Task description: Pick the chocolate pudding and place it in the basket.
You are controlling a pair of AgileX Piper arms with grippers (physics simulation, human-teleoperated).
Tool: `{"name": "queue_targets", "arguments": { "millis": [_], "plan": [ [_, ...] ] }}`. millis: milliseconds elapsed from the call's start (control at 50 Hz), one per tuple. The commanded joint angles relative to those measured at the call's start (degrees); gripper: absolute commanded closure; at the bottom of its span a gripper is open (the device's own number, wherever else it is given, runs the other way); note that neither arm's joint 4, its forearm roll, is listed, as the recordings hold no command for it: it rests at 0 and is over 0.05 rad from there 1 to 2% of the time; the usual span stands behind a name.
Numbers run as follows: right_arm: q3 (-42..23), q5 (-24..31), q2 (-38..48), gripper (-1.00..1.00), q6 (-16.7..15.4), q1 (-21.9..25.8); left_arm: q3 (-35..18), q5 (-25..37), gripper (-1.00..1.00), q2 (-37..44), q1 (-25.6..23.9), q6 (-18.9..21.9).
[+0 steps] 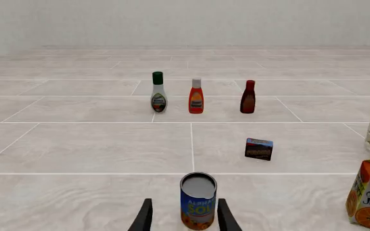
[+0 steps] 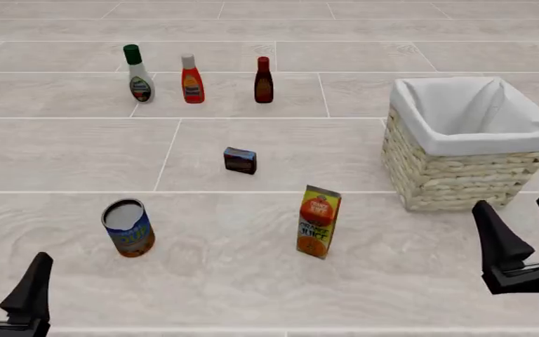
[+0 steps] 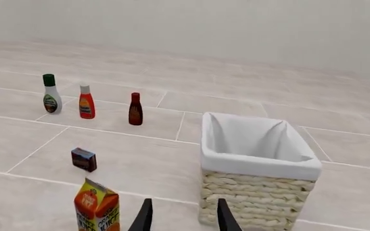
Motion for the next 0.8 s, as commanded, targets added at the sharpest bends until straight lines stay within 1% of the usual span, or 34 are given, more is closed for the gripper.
{"name": "queue_targets", "arguments": {
  "millis": [20,40,100,120,180,200,240,320,380,460,540,560,640,700,760,800],
  "plan": [
    [-4.66,-3.19,6.85,-1.00,-0.77,2.54,0.00,0.00,-1.00,0.00,0.00,0.00],
    [-5.19,-3.57,7.80,-1.00,-1.26,2.77,0.00,0.00,-1.00,0.00,0.00,0.00],
    [-6.21,-3.97,9.17,-1.00,-1.02,3.25,0.00,0.00,-1.00,0.00,0.00,0.00],
    [-6.78,-4.23,9.31,-1.00,-1.52,4.11,0.00,0.00,-1.00,0.00,0.00,0.00],
    [-8.80,-4.68,11.63,-1.00,-1.15,5.24,0.00,0.00,-1.00,0.00,0.00,0.00],
    [-9.08,-5.09,11.52,-1.00,-1.70,6.36,0.00,0.00,-1.00,0.00,0.00,0.00],
    [-10.71,-5.08,13.59,-1.00,-1.27,7.09,0.00,0.00,-1.00,0.00,0.00,0.00],
    [-12.93,-6.36,16.67,-1.00,-2.41,8.66,0.00,0.00,-1.00,0.00,0.00,0.00],
    [-14.93,-6.03,18.01,-1.00,-2.41,10.34,0.00,0.00,-1.00,0.00,0.00,0.00],
    [-17.32,-6.67,21.11,-1.00,-2.67,10.24,0.00,0.00,-1.00,0.00,0.00,0.00],
    [-18.52,-6.62,21.93,-1.00,-3.25,11.41,0.00,0.00,-1.00,0.00,0.00,0.00],
    [-19.47,-6.84,23.02,-1.00,-3.86,11.86,0.00,0.00,-1.00,0.00,0.00,0.00],
    [-21.03,-6.72,24.62,-1.00,-3.93,12.12,0.00,0.00,-1.00,0.00,0.00,0.00],
    [-22.38,-6.42,25.61,-1.00,-3.72,12.72,0.00,0.00,-1.00,0.00,0.00,0.00],
    [-24.23,-5.46,27.34,-1.00,-2.36,12.93,0.00,0.00,-1.00,0.00,0.00,0.00],
    [-24.76,-5.54,28.12,-1.00,-2.44,12.78,0.00,0.00,-1.00,0.00,0.00,0.00]
  ]
}}
